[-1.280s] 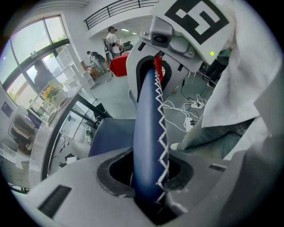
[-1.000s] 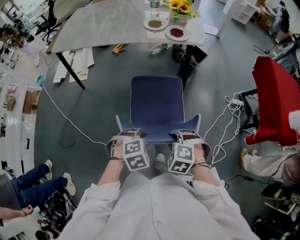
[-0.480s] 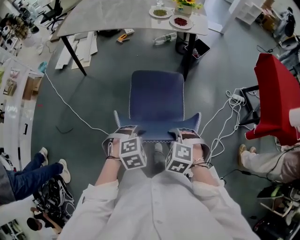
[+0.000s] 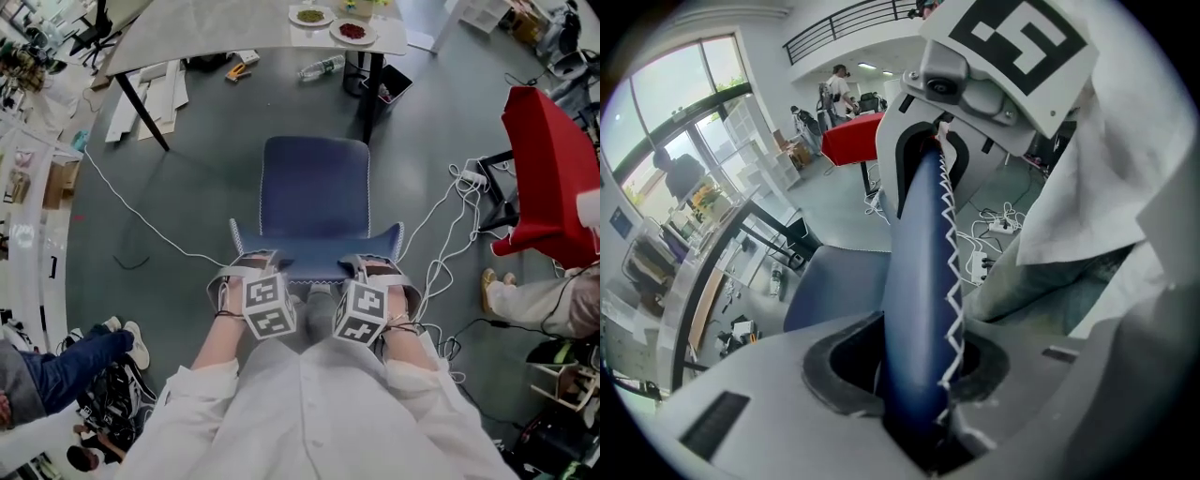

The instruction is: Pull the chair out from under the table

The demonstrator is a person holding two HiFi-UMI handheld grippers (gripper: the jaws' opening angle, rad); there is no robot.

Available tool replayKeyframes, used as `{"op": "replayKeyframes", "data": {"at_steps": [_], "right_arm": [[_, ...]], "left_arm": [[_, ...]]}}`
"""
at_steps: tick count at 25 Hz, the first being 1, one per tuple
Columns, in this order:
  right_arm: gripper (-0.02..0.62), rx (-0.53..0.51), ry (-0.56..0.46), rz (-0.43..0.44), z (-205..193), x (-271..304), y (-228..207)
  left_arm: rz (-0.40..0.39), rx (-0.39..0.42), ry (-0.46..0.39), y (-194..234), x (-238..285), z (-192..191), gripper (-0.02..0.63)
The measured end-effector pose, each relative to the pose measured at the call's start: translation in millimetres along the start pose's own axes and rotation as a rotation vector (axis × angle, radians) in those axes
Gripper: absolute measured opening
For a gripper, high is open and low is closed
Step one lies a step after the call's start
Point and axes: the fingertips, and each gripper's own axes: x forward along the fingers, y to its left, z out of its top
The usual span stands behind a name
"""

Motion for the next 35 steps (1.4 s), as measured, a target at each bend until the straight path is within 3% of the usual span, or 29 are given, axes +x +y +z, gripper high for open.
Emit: {"op": "replayKeyframes", "data": {"at_steps": [18,25,35], "right_arm": [[0.12,0.087,0.038,0.042,10.8,-11.9,71.4],[0.12,0.093,0.056,0.081,6.7,-18.7,101.0],[0.12,0.079,0.057,0.149,6.2,-22.4,115.9]], "left_arm": [[-0.073,0.068,0.008,-64.6,-18.4,-23.5,0.129],[-0.107,0.062,0.018,-96.1,-23.3,-25.3,0.129],[-0.12,0.034,0.043,-109.7,-25.4,-27.8,0.129]]}}
